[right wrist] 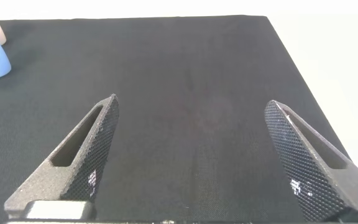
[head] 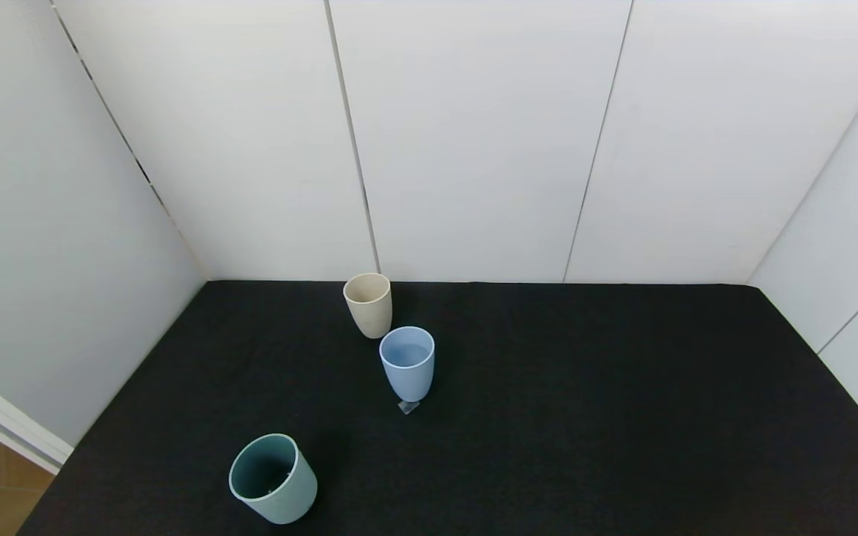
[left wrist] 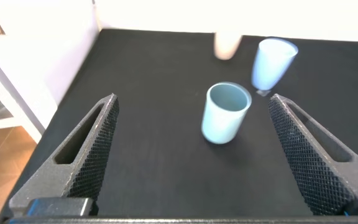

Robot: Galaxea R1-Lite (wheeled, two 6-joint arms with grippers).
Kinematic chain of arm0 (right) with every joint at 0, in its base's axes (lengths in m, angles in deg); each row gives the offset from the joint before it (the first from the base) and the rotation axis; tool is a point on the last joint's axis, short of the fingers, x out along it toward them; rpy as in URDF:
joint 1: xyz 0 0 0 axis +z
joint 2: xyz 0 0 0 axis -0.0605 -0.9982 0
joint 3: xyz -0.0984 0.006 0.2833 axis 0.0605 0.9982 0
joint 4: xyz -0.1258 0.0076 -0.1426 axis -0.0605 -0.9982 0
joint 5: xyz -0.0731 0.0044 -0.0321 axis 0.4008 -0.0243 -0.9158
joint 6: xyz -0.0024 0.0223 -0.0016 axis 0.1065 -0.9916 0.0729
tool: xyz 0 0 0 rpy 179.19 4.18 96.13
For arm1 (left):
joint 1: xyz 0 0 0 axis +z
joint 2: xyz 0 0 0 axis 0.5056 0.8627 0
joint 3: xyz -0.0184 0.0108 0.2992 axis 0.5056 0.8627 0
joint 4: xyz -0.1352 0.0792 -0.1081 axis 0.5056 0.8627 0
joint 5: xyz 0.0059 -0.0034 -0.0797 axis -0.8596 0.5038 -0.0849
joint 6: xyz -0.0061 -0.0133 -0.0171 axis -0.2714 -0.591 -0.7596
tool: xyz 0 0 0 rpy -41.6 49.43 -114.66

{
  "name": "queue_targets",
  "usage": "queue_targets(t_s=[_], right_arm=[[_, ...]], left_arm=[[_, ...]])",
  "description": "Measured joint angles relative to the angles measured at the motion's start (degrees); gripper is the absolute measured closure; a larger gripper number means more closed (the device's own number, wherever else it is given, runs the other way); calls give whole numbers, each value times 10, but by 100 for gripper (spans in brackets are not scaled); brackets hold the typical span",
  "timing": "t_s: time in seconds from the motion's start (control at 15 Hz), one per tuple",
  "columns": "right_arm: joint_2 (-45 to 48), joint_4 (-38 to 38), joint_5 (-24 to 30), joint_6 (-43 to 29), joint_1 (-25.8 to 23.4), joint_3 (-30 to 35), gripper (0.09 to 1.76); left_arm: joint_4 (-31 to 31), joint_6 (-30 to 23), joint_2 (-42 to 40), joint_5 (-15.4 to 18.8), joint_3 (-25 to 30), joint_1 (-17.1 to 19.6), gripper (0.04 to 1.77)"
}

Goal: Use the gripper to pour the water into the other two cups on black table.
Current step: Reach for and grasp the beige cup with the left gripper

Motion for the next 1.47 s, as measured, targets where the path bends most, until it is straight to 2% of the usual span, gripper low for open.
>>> queue_targets(t_s=[0.33, 0.67, 0.87, 1.47], right_arm=[[0, 0, 0, 0, 0, 0, 14], [0, 0, 0, 0, 0, 0, 14], [0, 0, 0, 0, 0, 0, 14], [0, 0, 0, 0, 0, 0, 14]], left_arm=[[20, 6, 88, 4, -92, -8, 9], [15, 34, 252, 2, -168, -45, 9], [-26, 65, 358, 2, -200, -50, 9], [-140, 109, 701, 5, -292, -42, 9]])
